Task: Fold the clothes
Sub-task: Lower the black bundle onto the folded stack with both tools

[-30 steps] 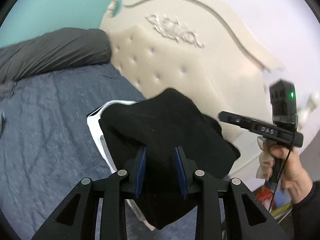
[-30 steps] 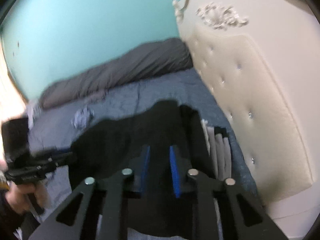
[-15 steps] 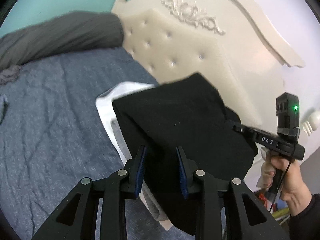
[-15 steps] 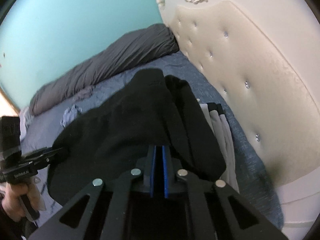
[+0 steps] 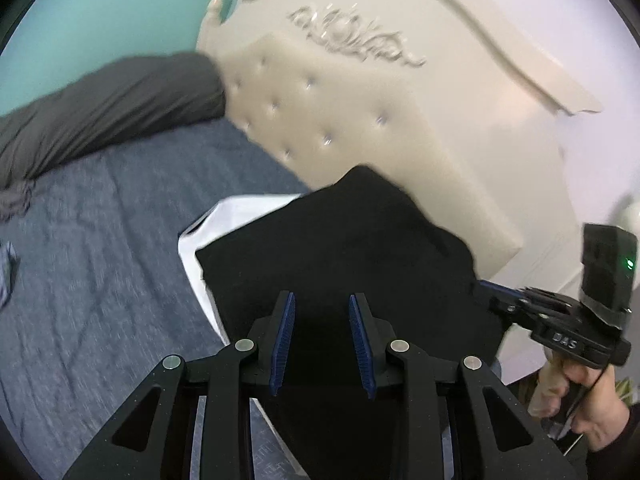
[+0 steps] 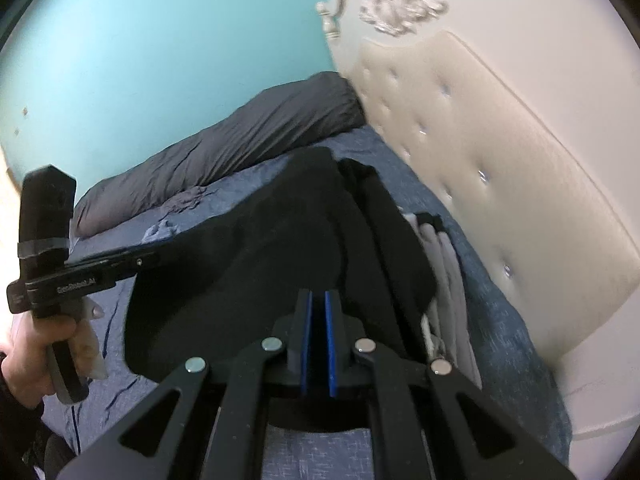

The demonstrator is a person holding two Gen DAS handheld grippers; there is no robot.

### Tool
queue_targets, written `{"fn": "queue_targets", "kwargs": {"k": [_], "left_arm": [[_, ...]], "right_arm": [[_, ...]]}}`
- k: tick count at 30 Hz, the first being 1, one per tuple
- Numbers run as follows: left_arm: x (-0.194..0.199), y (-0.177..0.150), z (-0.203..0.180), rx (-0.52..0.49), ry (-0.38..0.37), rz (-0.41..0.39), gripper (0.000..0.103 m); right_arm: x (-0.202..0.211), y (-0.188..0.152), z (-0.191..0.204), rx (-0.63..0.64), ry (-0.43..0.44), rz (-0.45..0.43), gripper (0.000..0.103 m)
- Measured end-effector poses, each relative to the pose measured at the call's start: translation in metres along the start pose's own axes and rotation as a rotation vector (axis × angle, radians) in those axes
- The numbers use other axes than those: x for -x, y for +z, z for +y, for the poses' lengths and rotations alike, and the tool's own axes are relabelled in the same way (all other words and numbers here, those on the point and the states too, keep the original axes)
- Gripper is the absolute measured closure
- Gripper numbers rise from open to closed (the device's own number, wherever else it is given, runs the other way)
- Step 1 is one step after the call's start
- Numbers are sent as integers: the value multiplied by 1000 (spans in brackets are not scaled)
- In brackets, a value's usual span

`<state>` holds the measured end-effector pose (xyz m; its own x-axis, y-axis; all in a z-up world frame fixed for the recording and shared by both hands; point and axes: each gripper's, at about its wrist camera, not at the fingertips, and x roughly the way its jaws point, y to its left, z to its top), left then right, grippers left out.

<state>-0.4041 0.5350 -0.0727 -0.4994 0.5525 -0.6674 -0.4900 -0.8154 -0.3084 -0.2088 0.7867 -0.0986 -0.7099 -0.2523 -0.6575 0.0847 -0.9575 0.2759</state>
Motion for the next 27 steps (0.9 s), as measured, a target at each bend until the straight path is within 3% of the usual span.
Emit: {"fn": "queue_targets", "kwargs": {"k": [3, 12, 17, 20, 27], "left_arm": [[-16, -5, 5, -3, 28, 35, 76], [-29, -15, 12, 4, 16, 54, 79], [3, -11, -4, -43, 17, -8, 79], [25, -17, -18, -82, -21, -26, 79], [35, -43, -32, -111, -67, 21, 79]], "right_arm": [[-5, -8, -14, -35, 1, -2, 99], [-22, -23, -36, -79, -9, -23, 103], [4, -17, -34, -90, 24, -84, 103], [22, -8, -28, -67, 46, -119, 102], [16, -3, 4, 19, 121, -60, 102]]}}
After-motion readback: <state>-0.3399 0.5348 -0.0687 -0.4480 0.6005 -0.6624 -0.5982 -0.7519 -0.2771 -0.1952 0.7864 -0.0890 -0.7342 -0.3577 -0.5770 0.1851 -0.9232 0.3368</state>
